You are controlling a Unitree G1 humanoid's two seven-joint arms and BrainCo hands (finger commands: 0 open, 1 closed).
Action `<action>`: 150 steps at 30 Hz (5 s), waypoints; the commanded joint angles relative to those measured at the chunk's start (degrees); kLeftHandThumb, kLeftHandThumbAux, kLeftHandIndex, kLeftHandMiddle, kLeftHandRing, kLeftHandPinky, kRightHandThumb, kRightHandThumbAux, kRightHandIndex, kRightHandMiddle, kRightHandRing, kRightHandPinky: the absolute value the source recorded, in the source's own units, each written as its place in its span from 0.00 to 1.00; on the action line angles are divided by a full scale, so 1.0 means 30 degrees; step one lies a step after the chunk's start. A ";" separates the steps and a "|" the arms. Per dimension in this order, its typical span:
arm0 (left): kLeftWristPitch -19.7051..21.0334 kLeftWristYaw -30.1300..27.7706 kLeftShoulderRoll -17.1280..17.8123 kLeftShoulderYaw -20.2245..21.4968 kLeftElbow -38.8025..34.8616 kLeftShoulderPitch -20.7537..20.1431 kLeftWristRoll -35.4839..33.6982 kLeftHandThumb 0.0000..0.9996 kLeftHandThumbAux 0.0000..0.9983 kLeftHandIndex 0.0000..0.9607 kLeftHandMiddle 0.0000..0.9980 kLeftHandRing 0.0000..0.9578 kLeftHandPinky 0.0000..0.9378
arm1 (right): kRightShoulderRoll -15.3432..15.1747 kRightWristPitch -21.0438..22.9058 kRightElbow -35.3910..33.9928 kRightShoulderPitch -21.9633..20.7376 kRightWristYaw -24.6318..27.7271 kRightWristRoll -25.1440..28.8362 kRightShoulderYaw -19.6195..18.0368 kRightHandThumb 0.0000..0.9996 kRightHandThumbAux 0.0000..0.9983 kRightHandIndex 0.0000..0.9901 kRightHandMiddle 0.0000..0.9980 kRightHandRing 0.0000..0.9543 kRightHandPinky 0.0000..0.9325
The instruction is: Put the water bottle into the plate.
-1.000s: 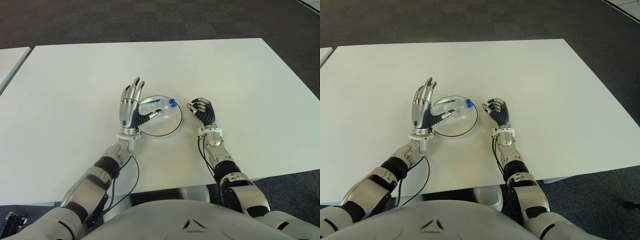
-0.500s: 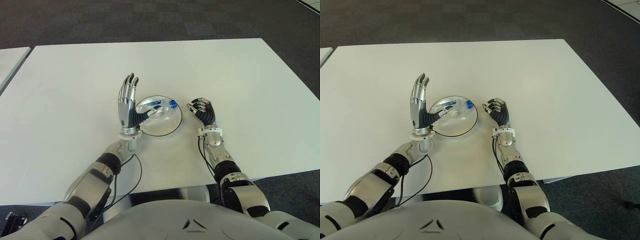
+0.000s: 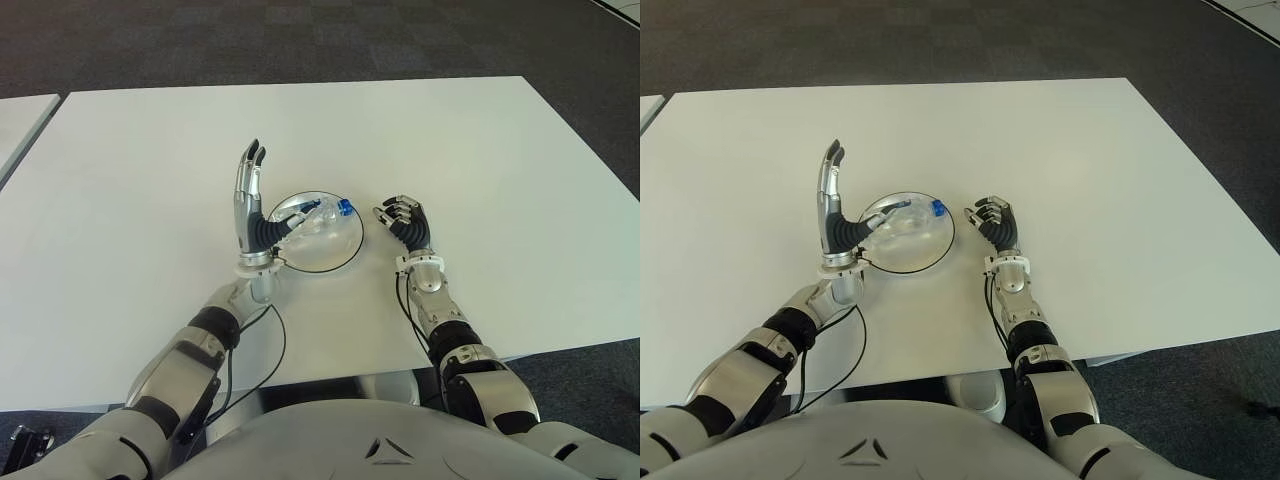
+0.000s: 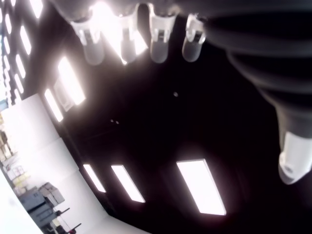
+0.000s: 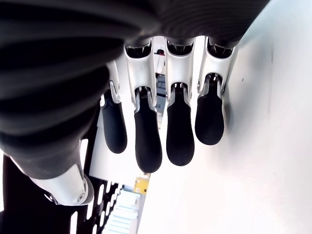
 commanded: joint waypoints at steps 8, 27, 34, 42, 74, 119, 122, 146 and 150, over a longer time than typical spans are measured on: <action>-0.2284 -0.8057 -0.2832 0.3584 0.0055 0.1225 -0.9573 0.00 0.49 0.00 0.00 0.00 0.00 | 0.0077 0.0556 0.0329 0.0364 0.0060 -0.0095 0.0087 0.71 0.73 0.44 0.62 0.65 0.67; 0.4965 -2.0012 -0.3651 0.8450 -0.3804 0.2941 -2.0790 0.04 0.64 0.06 0.04 0.02 0.11 | -0.0007 0.0570 0.0245 0.0407 0.0069 -0.0182 0.0137 0.71 0.73 0.44 0.61 0.64 0.66; 0.7116 -2.2365 -0.2961 0.9546 -0.3921 0.3348 -2.0387 0.02 0.77 0.22 0.21 0.20 0.29 | -0.0063 0.0485 0.0300 0.0398 -0.0042 -0.0347 0.0164 0.71 0.73 0.44 0.60 0.64 0.66; 0.7965 -2.1917 -0.2166 0.9907 -0.3433 0.3807 -1.7771 0.00 0.91 0.37 0.40 0.43 0.49 | -0.0070 0.0427 0.0377 0.0368 0.0087 -0.0292 0.0123 0.71 0.73 0.44 0.61 0.65 0.67; 1.1030 -2.0952 -0.0174 0.8632 -0.3888 0.4778 -1.1291 0.71 0.72 0.45 0.62 0.63 0.61 | -0.0036 0.0671 0.0112 0.0446 -0.0005 -0.0350 0.0157 0.71 0.73 0.44 0.62 0.65 0.67; 1.0201 -2.1558 -0.0593 0.8557 -0.2394 0.4341 -1.1071 0.71 0.72 0.45 0.59 0.60 0.58 | 0.0102 0.0726 -0.0011 0.0542 0.0037 -0.0219 0.0066 0.71 0.73 0.44 0.61 0.65 0.66; 1.0156 -2.1642 -0.0644 0.8546 -0.2476 0.4378 -1.1069 0.71 0.72 0.45 0.58 0.60 0.58 | 0.0119 0.0741 -0.0038 0.0556 0.0050 -0.0189 0.0056 0.71 0.73 0.44 0.61 0.64 0.66; 1.0161 -2.1836 -0.0722 0.8138 -0.2700 0.4552 -1.1038 0.71 0.72 0.45 0.59 0.60 0.59 | 0.0196 0.0858 -0.0181 0.0621 -0.0069 -0.0162 0.0042 0.71 0.73 0.44 0.61 0.64 0.65; 1.0105 -2.1903 -0.0751 0.8096 -0.2711 0.4579 -1.1025 0.71 0.72 0.45 0.59 0.60 0.59 | 0.0216 0.0900 -0.0204 0.0616 -0.0061 -0.0133 0.0025 0.71 0.73 0.44 0.61 0.64 0.65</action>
